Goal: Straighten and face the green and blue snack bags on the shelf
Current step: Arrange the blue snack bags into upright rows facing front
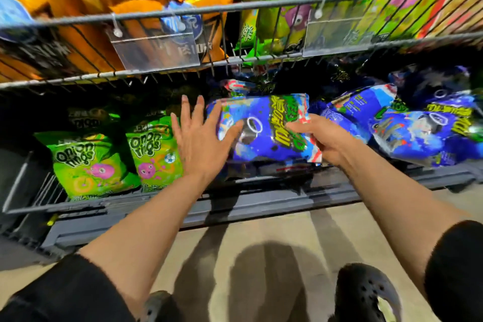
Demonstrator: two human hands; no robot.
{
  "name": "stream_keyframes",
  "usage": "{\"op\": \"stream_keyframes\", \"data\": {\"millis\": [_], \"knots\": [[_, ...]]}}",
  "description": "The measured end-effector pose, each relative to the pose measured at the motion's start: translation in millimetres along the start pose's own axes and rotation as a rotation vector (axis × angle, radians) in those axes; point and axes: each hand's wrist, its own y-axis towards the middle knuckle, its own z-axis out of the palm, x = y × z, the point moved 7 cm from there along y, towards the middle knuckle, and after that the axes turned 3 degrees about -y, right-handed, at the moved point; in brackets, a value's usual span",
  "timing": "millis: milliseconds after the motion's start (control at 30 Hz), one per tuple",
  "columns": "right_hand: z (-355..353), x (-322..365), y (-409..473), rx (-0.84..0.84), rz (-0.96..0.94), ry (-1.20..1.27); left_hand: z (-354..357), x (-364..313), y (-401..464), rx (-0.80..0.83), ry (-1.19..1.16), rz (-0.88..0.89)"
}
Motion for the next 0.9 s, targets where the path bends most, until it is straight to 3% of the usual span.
{"op": "stream_keyframes", "data": {"millis": [133, 233, 300, 433, 567, 633, 767, 900], "knots": [[22, -16, -25, 0.225, 0.044, -0.320, 14, -3, -21, 0.404, -0.082, 0.011], [35, -39, -36, 0.334, 0.105, -0.444, 27, -6, -55, 0.796, -0.516, -0.132], [37, -54, -39, 0.344, 0.124, -0.478, 35, -7, -73, 0.940, -0.713, -0.203], [29, -52, -34, 0.123, 0.009, -0.525, 37, 15, -73, 0.751, -0.807, -0.352], [-11, -34, -19, -0.382, -0.180, -0.556, 28, 45, -50, 0.387, -1.047, -0.657], [-29, -35, -9, -0.547, -0.147, -0.727, 25, 63, -39, 0.204, -1.138, -0.820], [-36, -51, 16, -0.550, 0.117, -1.015, 28, 84, -28, 0.030, -1.224, -0.978], [-35, -63, 44, -0.447, 0.285, -1.162, 37, 90, -14, 0.076, -1.208, -0.939]]}}
